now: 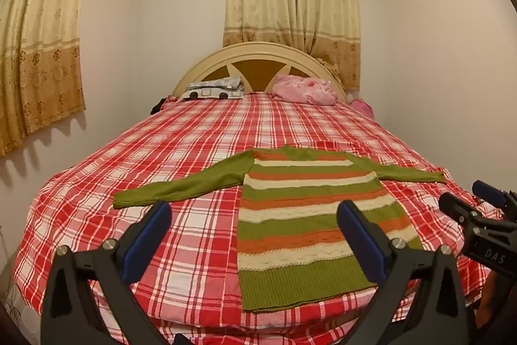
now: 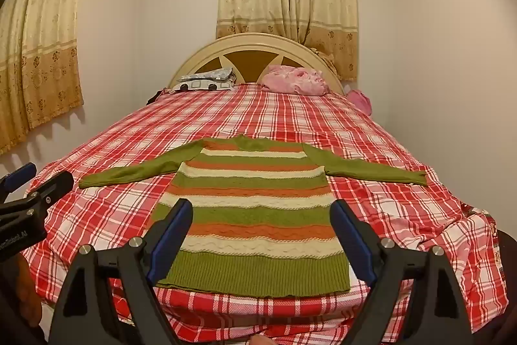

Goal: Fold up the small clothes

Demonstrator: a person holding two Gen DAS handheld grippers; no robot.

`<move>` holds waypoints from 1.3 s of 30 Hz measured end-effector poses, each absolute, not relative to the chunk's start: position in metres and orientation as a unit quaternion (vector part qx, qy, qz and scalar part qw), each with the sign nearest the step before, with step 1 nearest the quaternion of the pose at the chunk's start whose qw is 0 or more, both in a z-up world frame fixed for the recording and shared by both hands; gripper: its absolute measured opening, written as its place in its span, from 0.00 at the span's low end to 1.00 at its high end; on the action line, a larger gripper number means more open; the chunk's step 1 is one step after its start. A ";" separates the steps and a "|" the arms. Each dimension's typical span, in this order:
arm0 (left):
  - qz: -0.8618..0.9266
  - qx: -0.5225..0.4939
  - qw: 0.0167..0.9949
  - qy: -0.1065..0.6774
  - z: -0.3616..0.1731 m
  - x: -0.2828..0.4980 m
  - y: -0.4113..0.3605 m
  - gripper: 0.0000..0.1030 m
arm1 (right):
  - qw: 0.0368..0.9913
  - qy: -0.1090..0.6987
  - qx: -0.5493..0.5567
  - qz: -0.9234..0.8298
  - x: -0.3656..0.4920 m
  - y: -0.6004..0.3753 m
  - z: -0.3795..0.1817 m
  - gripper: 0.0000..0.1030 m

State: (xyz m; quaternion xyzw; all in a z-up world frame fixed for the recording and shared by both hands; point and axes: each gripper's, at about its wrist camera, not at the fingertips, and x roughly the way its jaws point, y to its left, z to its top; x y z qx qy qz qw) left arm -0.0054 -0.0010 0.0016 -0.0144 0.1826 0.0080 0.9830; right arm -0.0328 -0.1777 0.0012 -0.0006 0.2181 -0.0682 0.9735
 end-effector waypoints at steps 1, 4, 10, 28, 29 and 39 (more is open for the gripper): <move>0.007 -0.013 0.984 0.180 0.002 -0.008 -0.002 1.00 | 0.974 0.216 -0.003 -0.068 -0.033 -0.178 0.001 0.85; 0.009 -0.015 0.979 0.204 0.002 0.000 -0.001 1.00 | 0.974 0.216 -0.001 -0.068 -0.033 -0.178 0.002 0.85; 0.012 -0.012 0.980 0.200 -0.002 0.007 0.005 1.00 | 0.974 0.218 0.000 -0.067 -0.032 -0.179 0.002 0.85; 0.010 -0.008 0.981 0.192 -0.002 0.001 0.006 1.00 | 0.973 0.219 -0.001 -0.065 -0.030 -0.181 -0.007 0.85; 0.010 -0.008 0.981 0.192 -0.001 0.001 0.005 1.00 | 0.973 0.221 -0.001 -0.066 -0.029 -0.180 -0.007 0.85; 0.009 -0.007 0.981 0.192 0.000 0.001 0.004 1.00 | 0.972 0.224 -0.001 -0.066 -0.027 -0.174 -0.006 0.85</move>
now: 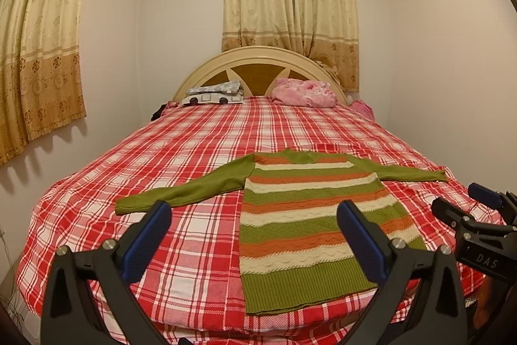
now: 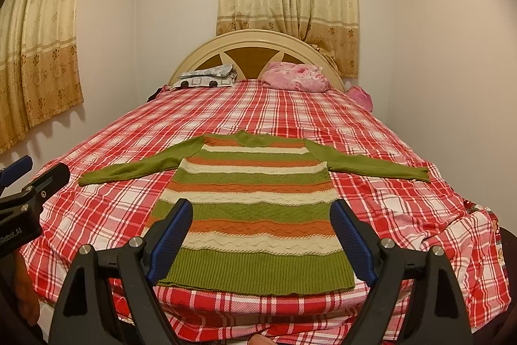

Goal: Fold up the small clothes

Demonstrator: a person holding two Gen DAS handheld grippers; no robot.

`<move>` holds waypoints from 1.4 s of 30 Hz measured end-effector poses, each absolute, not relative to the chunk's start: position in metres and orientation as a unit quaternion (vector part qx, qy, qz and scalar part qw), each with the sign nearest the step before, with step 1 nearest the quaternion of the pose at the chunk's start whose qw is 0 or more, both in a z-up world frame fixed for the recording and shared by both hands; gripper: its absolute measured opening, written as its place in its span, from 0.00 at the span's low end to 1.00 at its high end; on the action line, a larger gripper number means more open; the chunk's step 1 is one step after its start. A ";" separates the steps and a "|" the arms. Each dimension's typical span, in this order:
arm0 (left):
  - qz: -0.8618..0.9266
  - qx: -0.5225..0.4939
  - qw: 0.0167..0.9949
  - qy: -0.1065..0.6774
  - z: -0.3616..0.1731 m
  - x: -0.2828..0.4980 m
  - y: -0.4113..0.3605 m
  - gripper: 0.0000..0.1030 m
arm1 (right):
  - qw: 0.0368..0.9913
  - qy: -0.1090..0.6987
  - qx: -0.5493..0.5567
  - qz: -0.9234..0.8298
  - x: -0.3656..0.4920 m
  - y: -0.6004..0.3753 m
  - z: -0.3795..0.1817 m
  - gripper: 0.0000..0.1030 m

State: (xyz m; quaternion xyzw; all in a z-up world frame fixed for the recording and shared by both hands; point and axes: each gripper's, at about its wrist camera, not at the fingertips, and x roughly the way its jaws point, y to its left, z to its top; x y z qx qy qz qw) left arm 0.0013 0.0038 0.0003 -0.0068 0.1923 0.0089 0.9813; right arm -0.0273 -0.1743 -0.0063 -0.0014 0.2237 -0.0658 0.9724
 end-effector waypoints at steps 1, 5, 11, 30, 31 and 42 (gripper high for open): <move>0.009 -0.006 0.981 0.192 0.001 0.002 0.004 1.00 | 0.972 0.224 -0.001 -0.066 -0.027 -0.176 -0.006 0.85; 0.010 -0.006 0.981 0.191 0.002 0.002 0.003 1.00 | 0.972 0.224 -0.001 -0.066 -0.027 -0.175 -0.006 0.85; 0.010 -0.005 0.981 0.191 0.002 0.001 0.002 1.00 | 0.972 0.224 -0.001 -0.066 -0.027 -0.175 -0.006 0.85; 0.010 -0.004 0.982 0.191 0.003 0.001 0.001 1.00 | 0.972 0.225 -0.001 -0.065 -0.027 -0.174 -0.008 0.85; 0.010 -0.004 0.982 0.190 0.003 0.001 0.001 1.00 | 0.972 0.225 -0.001 -0.065 -0.027 -0.174 -0.008 0.85; 0.009 -0.005 0.981 0.191 0.003 0.001 0.002 1.00 | 0.972 0.227 -0.001 -0.064 -0.027 -0.173 -0.009 0.85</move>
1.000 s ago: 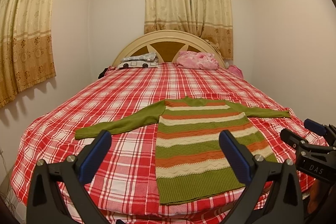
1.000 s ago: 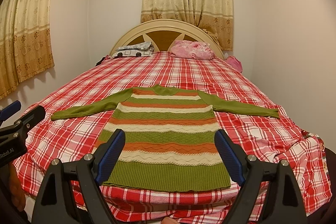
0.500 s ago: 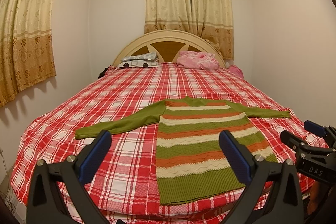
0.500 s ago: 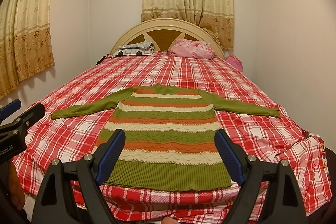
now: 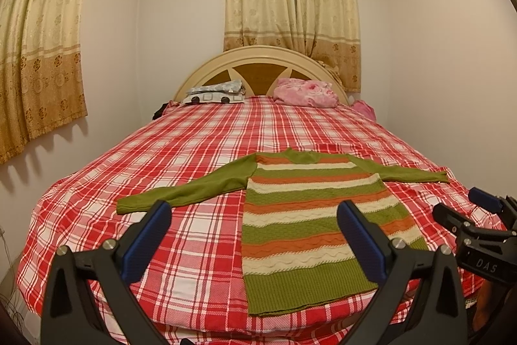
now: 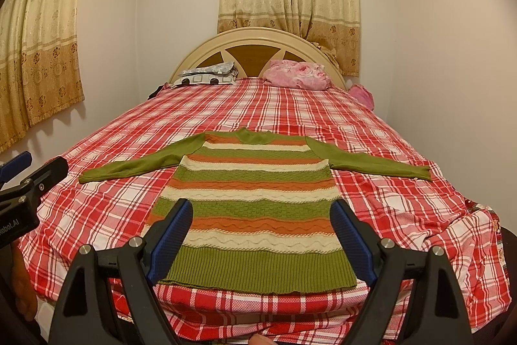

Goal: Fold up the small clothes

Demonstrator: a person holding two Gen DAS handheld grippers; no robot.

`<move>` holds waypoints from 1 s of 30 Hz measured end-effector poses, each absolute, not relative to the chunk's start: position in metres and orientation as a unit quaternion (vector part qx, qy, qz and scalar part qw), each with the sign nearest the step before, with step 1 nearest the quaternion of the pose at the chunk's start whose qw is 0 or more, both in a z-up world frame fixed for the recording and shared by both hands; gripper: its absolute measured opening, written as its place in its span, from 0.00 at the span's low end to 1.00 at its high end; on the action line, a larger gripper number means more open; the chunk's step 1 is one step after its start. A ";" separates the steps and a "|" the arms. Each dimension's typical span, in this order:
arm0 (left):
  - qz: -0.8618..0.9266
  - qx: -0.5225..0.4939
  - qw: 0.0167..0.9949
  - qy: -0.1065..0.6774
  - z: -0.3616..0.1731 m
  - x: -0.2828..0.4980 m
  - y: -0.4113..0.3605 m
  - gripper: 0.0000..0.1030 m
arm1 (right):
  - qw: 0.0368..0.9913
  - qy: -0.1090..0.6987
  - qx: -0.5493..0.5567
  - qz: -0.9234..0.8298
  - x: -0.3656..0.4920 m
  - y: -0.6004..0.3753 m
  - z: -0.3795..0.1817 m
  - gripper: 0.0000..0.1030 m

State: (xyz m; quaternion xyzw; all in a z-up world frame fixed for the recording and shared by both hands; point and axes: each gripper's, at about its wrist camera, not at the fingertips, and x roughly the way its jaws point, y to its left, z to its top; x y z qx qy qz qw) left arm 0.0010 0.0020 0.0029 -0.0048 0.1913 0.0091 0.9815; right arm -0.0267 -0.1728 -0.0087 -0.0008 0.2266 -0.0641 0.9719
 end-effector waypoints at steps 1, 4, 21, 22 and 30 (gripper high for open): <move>0.010 -0.005 0.981 0.192 0.003 0.001 0.003 1.00 | 0.972 0.227 -0.001 -0.063 -0.027 -0.173 -0.009 0.85; 0.010 -0.004 0.981 0.193 0.002 0.001 0.004 1.00 | 0.972 0.228 -0.001 -0.062 -0.027 -0.171 -0.012 0.85; 0.024 0.029 0.973 0.226 -0.024 0.056 0.004 1.00 | 0.965 0.257 0.025 -0.055 0.013 -0.206 -0.042 0.84; 0.025 0.031 0.973 0.229 -0.025 0.062 0.003 1.00 | 0.964 0.260 0.028 -0.056 0.019 -0.210 -0.043 0.84; 0.025 0.044 0.965 0.257 -0.039 0.112 -0.002 1.00 | 0.956 0.287 0.013 -0.066 0.068 -0.229 -0.052 0.84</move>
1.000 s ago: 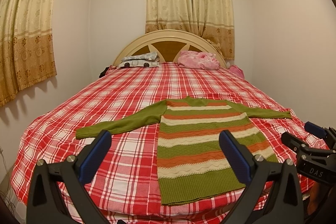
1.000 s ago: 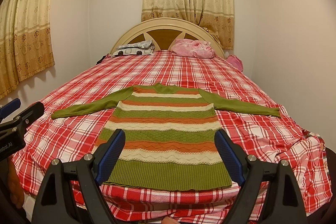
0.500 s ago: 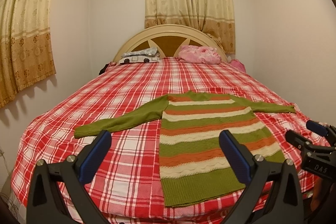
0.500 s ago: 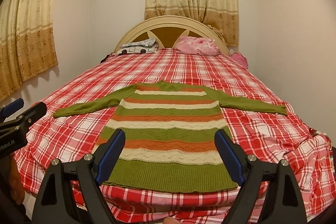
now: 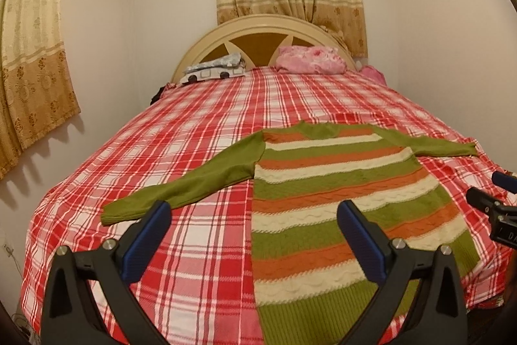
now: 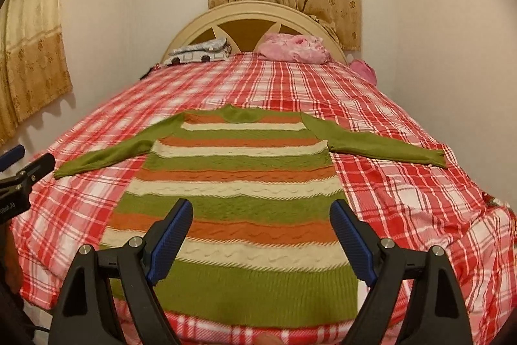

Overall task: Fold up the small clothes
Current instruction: 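Move the right tool down to the green sleeve cuff nearest it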

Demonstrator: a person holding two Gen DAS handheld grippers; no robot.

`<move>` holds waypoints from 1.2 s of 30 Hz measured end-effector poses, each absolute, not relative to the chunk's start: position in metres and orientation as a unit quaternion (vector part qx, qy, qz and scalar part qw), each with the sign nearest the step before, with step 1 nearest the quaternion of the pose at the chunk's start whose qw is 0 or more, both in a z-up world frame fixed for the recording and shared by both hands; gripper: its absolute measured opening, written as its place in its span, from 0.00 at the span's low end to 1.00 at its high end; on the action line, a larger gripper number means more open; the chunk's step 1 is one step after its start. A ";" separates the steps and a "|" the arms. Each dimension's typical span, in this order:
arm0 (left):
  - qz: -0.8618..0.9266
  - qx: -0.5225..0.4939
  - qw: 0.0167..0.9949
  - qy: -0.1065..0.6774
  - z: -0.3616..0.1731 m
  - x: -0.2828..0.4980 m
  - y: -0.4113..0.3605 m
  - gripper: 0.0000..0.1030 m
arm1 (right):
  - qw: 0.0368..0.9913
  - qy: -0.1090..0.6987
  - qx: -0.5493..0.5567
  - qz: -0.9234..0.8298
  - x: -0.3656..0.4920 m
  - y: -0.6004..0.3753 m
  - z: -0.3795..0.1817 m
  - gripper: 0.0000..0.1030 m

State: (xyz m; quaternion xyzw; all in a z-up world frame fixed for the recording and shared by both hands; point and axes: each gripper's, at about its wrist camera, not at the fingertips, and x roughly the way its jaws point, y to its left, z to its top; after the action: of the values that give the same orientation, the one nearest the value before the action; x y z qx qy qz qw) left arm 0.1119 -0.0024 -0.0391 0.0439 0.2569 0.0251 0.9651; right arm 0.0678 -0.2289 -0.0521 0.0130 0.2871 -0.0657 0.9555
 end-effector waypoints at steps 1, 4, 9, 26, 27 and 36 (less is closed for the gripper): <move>0.025 0.046 0.964 0.261 -0.041 0.118 -0.004 1.00 | 0.955 0.290 0.012 -0.067 0.073 -0.232 -0.054 0.84; 0.024 0.054 0.959 0.276 -0.047 0.139 -0.008 1.00 | 0.951 0.299 0.015 -0.074 0.093 -0.244 -0.061 0.84; 0.022 0.057 0.953 0.296 -0.055 0.174 -0.016 1.00 | 0.942 0.321 0.032 -0.086 0.124 -0.269 -0.070 0.84; -0.006 0.071 0.931 0.359 -0.103 0.287 -0.060 1.00 | 0.911 0.383 0.069 -0.137 0.219 -0.372 -0.119 0.84; -0.006 0.072 0.930 0.359 -0.105 0.293 -0.063 1.00 | 0.909 0.385 0.073 -0.141 0.222 -0.381 -0.121 0.84; -0.010 0.071 0.927 0.368 -0.126 0.332 -0.081 1.00 | 0.887 0.389 0.134 -0.210 0.243 -0.501 -0.131 0.84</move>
State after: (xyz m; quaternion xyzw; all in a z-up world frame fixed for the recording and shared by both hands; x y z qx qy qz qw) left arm 0.3316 -0.0808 -0.1256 0.0715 0.3682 -0.0095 0.9269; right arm 0.2426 -0.5011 -0.1308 0.1342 0.3891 -0.2096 0.8869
